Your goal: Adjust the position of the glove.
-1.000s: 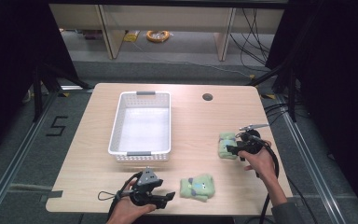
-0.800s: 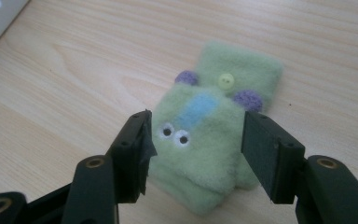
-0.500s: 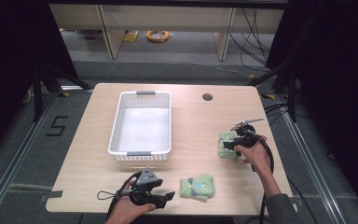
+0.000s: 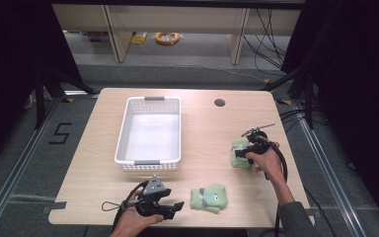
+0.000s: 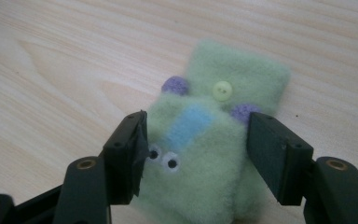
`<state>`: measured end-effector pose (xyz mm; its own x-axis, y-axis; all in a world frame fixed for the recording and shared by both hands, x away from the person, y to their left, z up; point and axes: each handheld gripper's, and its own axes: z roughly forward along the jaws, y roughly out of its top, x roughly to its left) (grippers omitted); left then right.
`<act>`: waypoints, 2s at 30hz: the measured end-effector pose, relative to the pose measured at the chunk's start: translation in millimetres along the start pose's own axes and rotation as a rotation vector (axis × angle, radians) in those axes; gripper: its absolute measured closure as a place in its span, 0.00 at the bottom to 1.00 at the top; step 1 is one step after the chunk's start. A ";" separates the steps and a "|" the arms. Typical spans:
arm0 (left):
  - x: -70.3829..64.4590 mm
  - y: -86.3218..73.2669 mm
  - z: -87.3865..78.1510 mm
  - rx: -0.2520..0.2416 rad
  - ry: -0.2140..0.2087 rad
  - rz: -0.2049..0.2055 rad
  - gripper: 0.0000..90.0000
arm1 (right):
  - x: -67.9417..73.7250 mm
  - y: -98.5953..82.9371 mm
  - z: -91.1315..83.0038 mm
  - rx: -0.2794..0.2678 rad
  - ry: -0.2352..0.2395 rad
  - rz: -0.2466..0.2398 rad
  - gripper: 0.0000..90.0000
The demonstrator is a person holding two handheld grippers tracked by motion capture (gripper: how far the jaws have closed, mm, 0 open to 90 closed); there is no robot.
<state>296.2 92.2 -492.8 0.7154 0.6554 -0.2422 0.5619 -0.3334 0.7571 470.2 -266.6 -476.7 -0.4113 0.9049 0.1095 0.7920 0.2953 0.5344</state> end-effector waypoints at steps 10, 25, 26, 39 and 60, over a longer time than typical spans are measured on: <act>-1.4 -0.4 0.0 -0.005 -0.013 0.007 0.38 | -0.8 -0.4 8.1 0.052 -0.020 -0.011 0.62; 1.1 -0.1 -0.1 -0.002 -0.013 0.011 0.39 | -2.3 -1.5 -1.1 0.027 0.041 -0.137 0.92; 0.6 -0.1 0.5 -0.009 -0.013 0.003 0.39 | -1.6 -1.0 -3.5 0.020 0.040 -0.136 0.92; 0.9 1.2 0.0 -0.030 -0.005 -0.007 0.40 | 28.0 -3.5 -51.7 -0.053 0.145 -0.233 0.92; 5.2 15.3 0.7 -0.041 -0.012 0.017 0.42 | 96.4 -45.2 -68.0 -0.037 0.344 -0.442 0.91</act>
<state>308.8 89.9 -482.9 0.7300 0.6415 -0.2359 0.5318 -0.3163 0.7856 364.1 -213.6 -433.4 -0.8287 0.5438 0.1323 0.4974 0.6073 0.6195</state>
